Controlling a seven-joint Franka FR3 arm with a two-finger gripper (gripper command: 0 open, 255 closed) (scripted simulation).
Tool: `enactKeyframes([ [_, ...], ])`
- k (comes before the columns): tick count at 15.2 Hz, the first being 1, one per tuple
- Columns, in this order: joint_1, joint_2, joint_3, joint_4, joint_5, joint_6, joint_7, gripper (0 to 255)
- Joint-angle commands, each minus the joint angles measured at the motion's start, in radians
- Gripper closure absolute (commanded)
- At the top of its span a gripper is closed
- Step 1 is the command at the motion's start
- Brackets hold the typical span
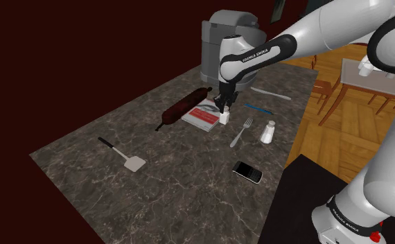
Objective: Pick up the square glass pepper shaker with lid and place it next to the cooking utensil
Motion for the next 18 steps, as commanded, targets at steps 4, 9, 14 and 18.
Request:
enactKeyframes([
  [4,0.000,0.000,0.000,0.000,0.000,0.000,0.000,255],
  [9,0.000,-0.024,0.000,0.024,0.002,-0.048,-0.002,255],
  [14,0.000,-0.049,0.001,0.060,0.004,-0.109,-0.005,255],
  [18,0.000,-0.067,0.001,0.092,0.005,-0.159,-0.008,255],
])
